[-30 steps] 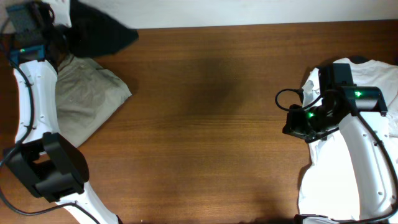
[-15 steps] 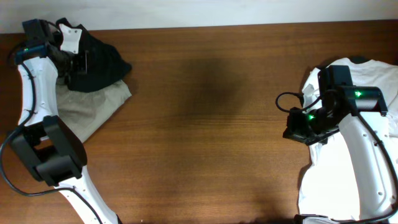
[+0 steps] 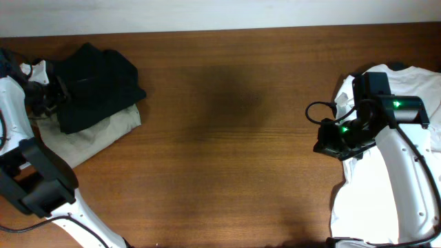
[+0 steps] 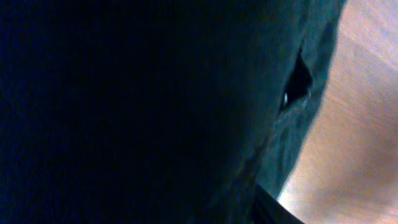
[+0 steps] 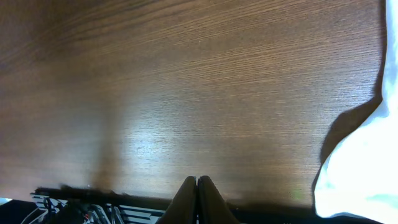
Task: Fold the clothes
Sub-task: 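Lower the pants onto the beige pile and release with the left gripper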
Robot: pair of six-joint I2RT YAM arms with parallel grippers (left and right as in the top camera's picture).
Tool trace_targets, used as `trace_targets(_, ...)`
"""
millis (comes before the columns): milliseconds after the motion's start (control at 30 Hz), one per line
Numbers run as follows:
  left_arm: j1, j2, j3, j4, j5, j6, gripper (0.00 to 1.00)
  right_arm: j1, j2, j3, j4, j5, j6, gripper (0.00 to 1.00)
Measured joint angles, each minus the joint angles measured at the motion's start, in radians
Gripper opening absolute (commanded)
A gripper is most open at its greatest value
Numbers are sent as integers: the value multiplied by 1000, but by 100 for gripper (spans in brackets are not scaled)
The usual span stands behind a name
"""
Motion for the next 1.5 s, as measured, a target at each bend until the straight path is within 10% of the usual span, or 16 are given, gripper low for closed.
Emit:
trace_targets(133, -14, -290, 14, -32, -49, -11, 21, 0, 0, 0, 3, 0, 0, 7)
trace_targets(233, -93, -403, 35, -24, -122, -13, 25, 0, 0, 0, 5, 0, 0, 7)
trace_targets(367, -234, -259, 28, 58, -312, -12, 0, 0, 0, 0, 3, 0, 0, 7)
trace_targets(467, -210, 13, 25, 95, -468, -110, 0, 0, 1, 0, -4, 0, 0, 7)
trace_targets(667, -32, 178, 19, 74, -470, -332, 8, 0, 1, 0, -5, 0, 0, 8)
trace_targets(933, -84, -197, 39, 170, -406, -233, 16, 0, 1, 0, 3, 0, 0, 8)
trace_targets(1233, -7, 219, 44, 305, -494, -219, 36, 0, 1, 0, -4, 0, 0, 6)
trace_targets(1500, -139, -163, 132, 10, -261, 21, 50, 0, -2, 74, 64, 0, -8, 6)
